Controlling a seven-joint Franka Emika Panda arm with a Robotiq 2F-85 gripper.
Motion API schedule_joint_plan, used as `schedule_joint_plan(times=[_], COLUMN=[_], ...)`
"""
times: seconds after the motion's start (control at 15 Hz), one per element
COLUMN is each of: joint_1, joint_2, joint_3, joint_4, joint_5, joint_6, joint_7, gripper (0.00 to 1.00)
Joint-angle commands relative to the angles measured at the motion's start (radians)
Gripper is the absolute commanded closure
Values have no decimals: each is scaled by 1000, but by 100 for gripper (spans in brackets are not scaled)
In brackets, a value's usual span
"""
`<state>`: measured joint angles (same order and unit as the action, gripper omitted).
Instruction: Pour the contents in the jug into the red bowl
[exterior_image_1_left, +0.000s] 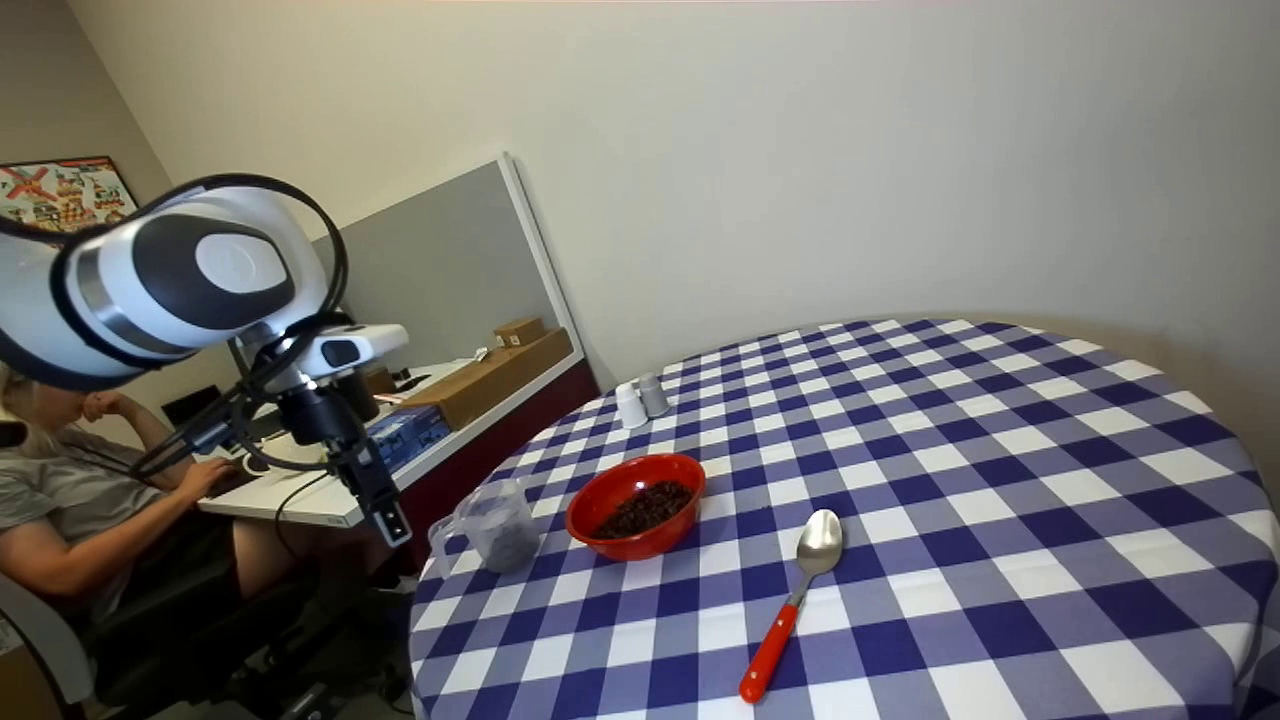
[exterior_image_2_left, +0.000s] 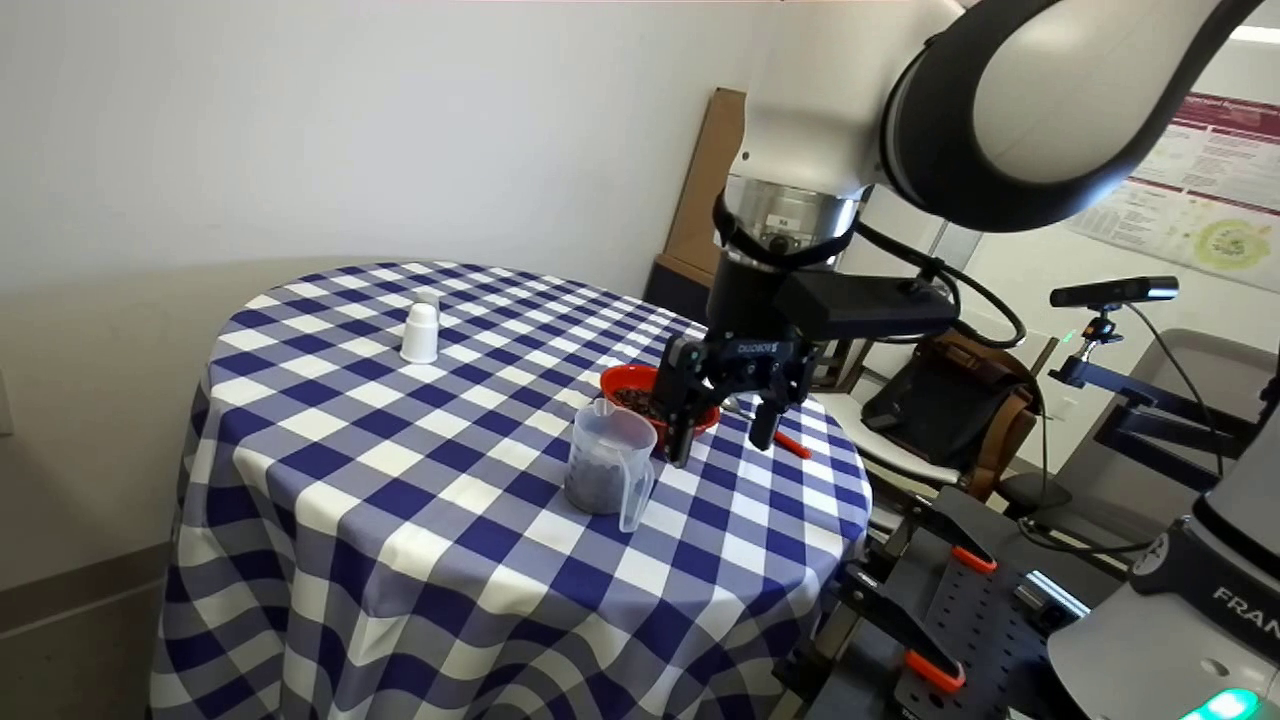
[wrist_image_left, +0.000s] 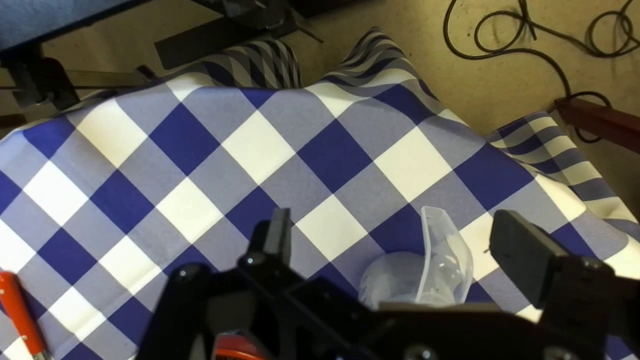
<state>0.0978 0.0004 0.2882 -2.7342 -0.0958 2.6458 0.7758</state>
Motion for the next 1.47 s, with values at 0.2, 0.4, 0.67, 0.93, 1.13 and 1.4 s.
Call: schedule_joint_plan(times=[0.2, 0.4, 0.67, 0.93, 1.13, 1.4], joint_1=[62, 99, 153, 196, 218, 237], joint_2=[134, 175, 223, 259, 277, 294], joint_3=[-96, -128, -170, -196, -212, -232], joint_4=[88, 120, 160, 189, 204, 216], joint_5=[-72, -74, -87, -82, -81, -79], joint_6=[56, 73, 92, 97, 97, 101], joint_7=[142, 180, 234, 253, 257, 253], gripper=[0, 0, 0, 40, 65, 93])
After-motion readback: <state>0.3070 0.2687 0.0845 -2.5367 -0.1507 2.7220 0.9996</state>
